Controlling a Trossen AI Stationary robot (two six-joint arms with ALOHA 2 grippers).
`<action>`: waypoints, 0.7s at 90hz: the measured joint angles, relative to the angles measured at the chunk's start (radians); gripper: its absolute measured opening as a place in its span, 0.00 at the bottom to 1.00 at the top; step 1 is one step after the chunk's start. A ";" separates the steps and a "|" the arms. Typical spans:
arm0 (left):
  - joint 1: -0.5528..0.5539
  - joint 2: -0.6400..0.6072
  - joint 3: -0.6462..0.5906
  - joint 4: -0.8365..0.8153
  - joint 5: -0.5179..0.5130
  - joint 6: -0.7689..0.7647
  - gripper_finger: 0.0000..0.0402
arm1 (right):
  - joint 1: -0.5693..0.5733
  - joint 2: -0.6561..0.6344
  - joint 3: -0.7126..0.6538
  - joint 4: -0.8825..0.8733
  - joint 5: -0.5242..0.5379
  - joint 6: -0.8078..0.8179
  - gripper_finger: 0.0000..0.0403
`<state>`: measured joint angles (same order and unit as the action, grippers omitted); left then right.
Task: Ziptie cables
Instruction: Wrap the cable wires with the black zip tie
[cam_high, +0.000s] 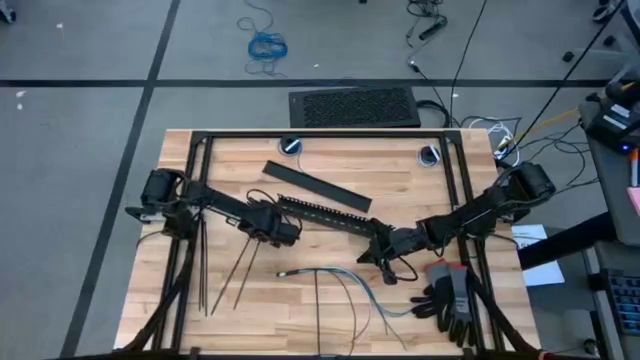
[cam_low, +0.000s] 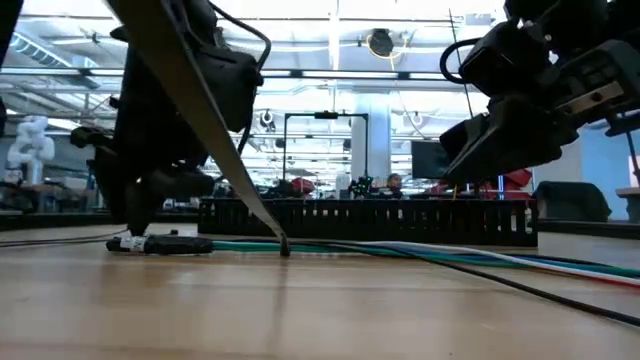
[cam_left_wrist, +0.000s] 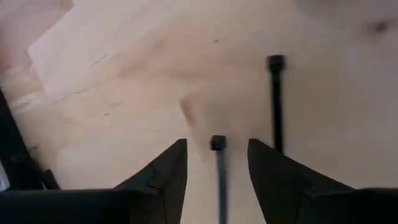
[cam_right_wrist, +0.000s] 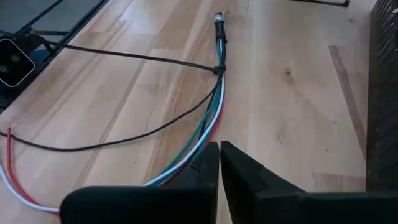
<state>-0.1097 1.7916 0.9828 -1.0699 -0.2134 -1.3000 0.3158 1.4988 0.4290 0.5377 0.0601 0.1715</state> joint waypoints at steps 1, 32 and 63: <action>0.001 0.000 -0.003 0.003 0.001 0.000 0.41 | 0.000 0.000 0.000 0.000 0.000 0.000 0.02; 0.011 0.000 -0.038 0.073 0.003 -0.001 0.31 | 0.000 0.000 0.000 -0.002 0.000 0.000 0.02; 0.010 0.022 -0.037 0.106 -0.008 -0.002 0.12 | 0.000 0.000 0.000 -0.004 0.000 0.000 0.02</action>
<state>-0.0998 1.8133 0.9459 -0.9638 -0.2211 -1.3018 0.3159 1.4990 0.4290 0.5340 0.0597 0.1717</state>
